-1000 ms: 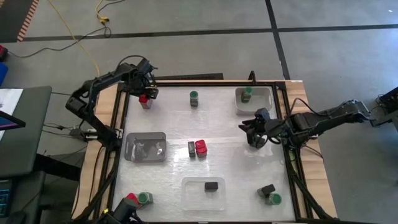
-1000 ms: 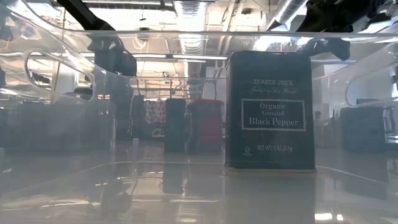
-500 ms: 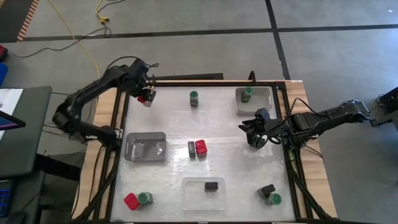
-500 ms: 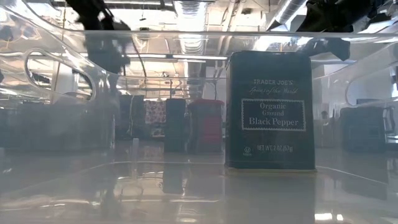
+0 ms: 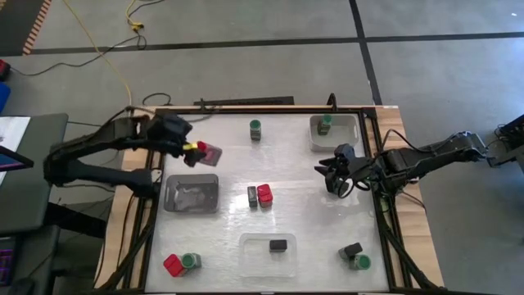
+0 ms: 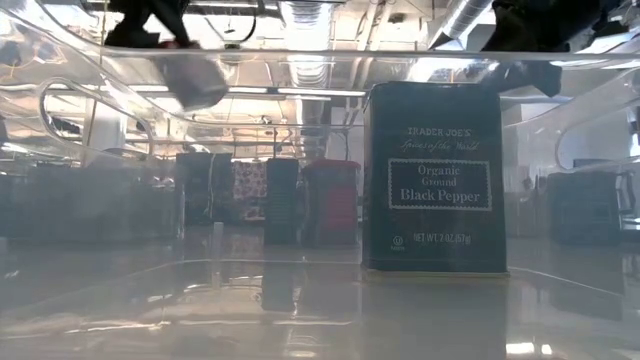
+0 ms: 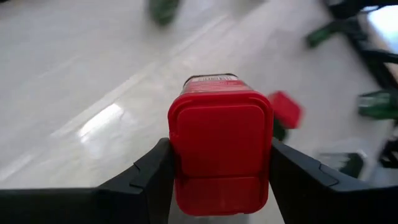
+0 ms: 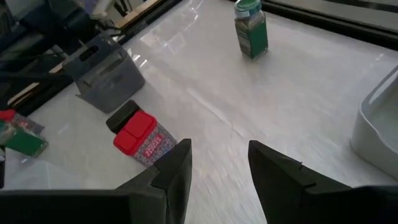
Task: Sort spices by type
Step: Put the top left red seasoning can into the black bin
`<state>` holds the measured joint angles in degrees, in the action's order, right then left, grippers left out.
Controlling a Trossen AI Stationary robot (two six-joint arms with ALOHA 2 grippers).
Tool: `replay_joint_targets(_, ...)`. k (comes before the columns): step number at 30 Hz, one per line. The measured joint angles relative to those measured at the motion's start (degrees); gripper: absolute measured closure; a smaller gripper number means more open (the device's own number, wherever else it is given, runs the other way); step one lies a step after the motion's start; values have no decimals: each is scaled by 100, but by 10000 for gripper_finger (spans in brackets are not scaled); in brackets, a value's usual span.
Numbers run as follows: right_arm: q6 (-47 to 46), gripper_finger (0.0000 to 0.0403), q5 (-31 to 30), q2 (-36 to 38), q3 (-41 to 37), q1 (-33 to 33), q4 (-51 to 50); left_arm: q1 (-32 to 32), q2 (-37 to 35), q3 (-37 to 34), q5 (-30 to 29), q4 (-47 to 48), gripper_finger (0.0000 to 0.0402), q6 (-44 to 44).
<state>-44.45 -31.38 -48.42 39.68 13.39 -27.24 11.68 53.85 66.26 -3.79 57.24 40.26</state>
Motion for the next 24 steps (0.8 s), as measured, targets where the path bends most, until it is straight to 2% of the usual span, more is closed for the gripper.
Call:
replay_joint_targets(5, 10, 218, 92, 0, 0, 0, -133, -942, 346, 0, -272, -736, 192, 131)
replay_joint_targets(8, 104, 218, 239, 0, 0, 0, -147, -1231, 601, 0, -271, -711, 192, -14)
replay_joint_targets(14, 4, 218, 309, 0, 0, 2, -145, -1435, 919, 0, -172, -31, 192, -272)
replay_joint_targets(19, -61, 218, 311, 0, 0, 2, -138, -1497, 863, 3, -129, 449, 192, -542)
replay_joint_targets(24, -373, 218, 311, 0, 0, 0, -108, -1503, 836, 391, -97, 1238, 192, -918)
